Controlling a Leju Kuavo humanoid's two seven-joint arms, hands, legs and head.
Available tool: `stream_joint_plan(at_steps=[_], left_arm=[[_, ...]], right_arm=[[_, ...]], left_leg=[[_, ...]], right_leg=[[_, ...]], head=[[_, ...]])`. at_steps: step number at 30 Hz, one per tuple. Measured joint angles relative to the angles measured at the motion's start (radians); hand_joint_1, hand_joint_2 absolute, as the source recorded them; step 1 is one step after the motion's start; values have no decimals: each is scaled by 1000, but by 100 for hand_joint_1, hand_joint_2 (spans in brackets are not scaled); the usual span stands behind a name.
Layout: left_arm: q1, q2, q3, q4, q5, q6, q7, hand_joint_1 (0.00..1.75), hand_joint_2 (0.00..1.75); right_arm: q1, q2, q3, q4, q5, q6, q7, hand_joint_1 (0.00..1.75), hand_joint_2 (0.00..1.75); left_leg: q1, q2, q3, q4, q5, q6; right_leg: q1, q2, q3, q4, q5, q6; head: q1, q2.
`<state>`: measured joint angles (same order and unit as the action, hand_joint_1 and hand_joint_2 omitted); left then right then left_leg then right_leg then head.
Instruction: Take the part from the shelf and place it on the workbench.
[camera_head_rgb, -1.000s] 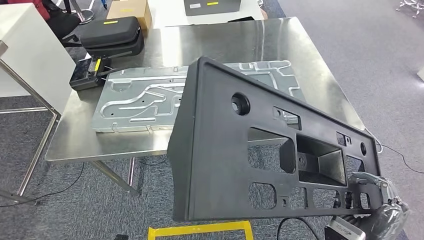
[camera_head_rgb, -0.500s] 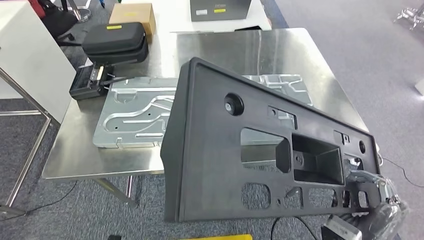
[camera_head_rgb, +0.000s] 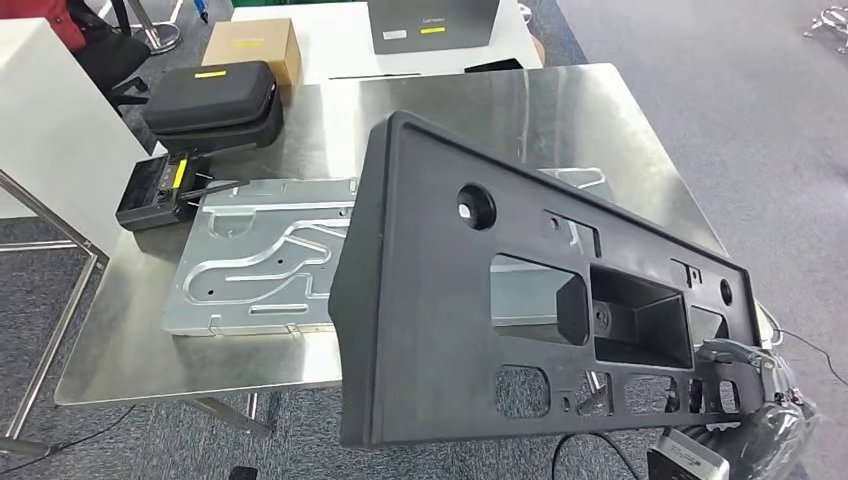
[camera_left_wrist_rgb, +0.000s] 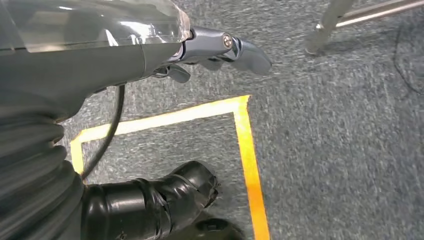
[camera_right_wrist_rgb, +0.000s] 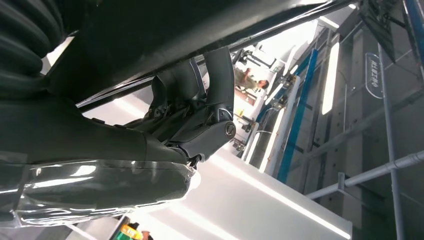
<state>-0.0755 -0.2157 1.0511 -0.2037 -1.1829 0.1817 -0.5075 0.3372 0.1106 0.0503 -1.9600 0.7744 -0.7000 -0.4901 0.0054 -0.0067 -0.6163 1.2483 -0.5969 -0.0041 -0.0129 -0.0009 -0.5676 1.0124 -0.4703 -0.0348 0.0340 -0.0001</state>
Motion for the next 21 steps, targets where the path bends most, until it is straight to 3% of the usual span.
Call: stream_joint_plan(at_steps=[2, 3, 5, 7, 11, 13, 15, 17, 18, 20, 21], left_arm=[[3, 0, 0, 0, 0, 0, 0, 0, 175], [4, 1, 0, 0, 0, 0, 1, 0, 175], [6, 2, 0, 0, 0, 0, 1, 0, 175], [5, 3, 0, 0, 1, 0, 1, 0, 175], [5, 3, 0, 0, 3, 0, 0, 0, 175], [3, 3, 0, 0, 3, 0, 0, 0, 175], [1, 4, 0, 0, 4, 9, 5, 0, 175], [2, 3, 0, 0, 5, 33, 21, 0, 175], [2, 3, 0, 0, 6, 44, 29, 0, 175], [1, 2, 1, 0, 2, 51, 34, 0, 175], [0, 1, 1, 0, 1, 49, 34, 0, 175]], right_arm=[[-1, 0, 0, 0, -1, 0, 0, 175, 175], [-1, 0, 0, 1, -1, 0, 0, 175, 175], [-2, 0, 0, 1, -2, 0, 0, 175, 175], [-5, 0, 1, 2, -3, 0, 0, 175, 175], [-8, 0, 1, 3, -3, 0, -1, 175, 175], [-12, 0, 1, 3, -3, 0, -2, 175, 175], [-13, -1, 1, 3, -3, 0, -8, 175, 175], [-14, -1, 1, 4, 3, 0, -20, 175, 175], [-17, -1, 1, 4, 9, 0, -25, 175, 175], [-25, -1, 1, 4, 21, 0, -27, 175, 175], [-29, -2, 1, 4, 26, 0, -26, 175, 175]], left_leg=[[6, 0, -48, 33, -25, -5], [8, 1, -50, 3, -5, -6], [8, 2, -25, -120, 93, -3], [3, 3, -5, -207, 150, 7], [1, 2, 17, -231, 157, 35], [2, 1, 36, -240, 153, 48], [-3, 0, 46, -240, 144, 57], [-9, -1, 57, -239, 133, 61], [-11, -2, 64, -238, 127, 61], [-16, -3, 80, -238, 113, 61], [-17, -4, 87, -237, 107, 59]], right_leg=[[-2, 2, 22, 0, -17, 2], [-3, 4, 36, 0, -27, 5], [-5, 4, 60, 0, -46, 12], [-5, 5, 74, 1, -63, 25], [-4, 6, 83, 25, -71, 50], [-6, 5, 44, 100, -94, 56], [-7, 5, -32, 217, -143, 59], [-5, 5, -90, 273, -164, 58], [-3, 5, -96, 254, -144, 54], [6, 5, -69, 141, -53, 37], [12, 4, -55, 87, -24, 27]], head=[[0, 0], [0, 0], [0, 0], [0, 0], [1, 0], [1, 0], [1, 0], [1, 0], [1, 0], [2, 0], [1, 0]])
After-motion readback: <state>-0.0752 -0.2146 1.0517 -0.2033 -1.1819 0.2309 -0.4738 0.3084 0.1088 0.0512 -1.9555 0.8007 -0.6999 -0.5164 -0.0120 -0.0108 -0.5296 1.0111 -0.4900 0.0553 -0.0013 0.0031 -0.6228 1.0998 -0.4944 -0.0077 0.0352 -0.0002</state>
